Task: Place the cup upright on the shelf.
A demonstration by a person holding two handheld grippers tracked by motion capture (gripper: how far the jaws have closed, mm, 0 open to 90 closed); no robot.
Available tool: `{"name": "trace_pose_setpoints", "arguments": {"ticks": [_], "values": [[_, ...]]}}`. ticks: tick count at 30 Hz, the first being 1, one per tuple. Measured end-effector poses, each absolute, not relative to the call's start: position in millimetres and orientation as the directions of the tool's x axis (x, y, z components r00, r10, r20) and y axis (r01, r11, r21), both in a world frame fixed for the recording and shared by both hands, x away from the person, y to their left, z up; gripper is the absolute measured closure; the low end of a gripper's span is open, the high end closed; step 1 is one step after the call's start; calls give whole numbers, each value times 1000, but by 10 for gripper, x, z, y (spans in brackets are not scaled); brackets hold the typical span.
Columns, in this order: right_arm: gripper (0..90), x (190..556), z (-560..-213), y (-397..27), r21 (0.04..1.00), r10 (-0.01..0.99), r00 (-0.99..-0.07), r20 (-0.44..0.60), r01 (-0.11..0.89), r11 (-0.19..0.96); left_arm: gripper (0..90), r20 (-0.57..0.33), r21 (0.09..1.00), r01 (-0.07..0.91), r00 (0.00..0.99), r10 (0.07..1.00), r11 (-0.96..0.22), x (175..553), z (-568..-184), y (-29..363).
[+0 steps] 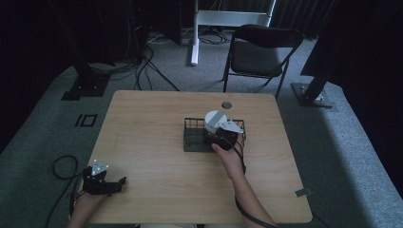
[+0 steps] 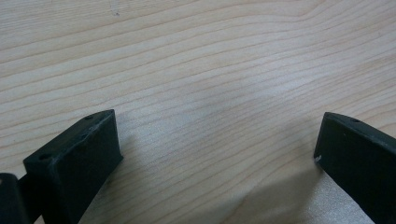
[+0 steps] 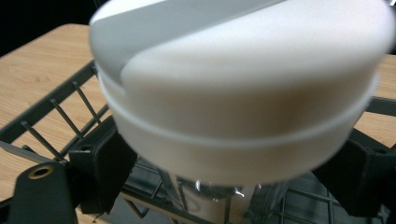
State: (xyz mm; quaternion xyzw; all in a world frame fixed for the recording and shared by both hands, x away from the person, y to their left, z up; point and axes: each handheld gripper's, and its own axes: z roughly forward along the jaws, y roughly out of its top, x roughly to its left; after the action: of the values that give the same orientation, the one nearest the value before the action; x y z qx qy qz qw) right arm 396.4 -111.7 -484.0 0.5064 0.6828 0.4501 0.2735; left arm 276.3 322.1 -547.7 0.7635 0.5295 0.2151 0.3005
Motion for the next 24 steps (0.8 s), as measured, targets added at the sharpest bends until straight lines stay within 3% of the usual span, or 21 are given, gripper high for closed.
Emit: {"name": "trace_pose_setpoints", "arguments": {"ticks": [24], "values": [[128, 3695, -4715, -1379, 905, 908, -414, 72, 410, 115, 5, 10, 686, 680, 347, 938, -259, 2763, -5477, 3221]]}}
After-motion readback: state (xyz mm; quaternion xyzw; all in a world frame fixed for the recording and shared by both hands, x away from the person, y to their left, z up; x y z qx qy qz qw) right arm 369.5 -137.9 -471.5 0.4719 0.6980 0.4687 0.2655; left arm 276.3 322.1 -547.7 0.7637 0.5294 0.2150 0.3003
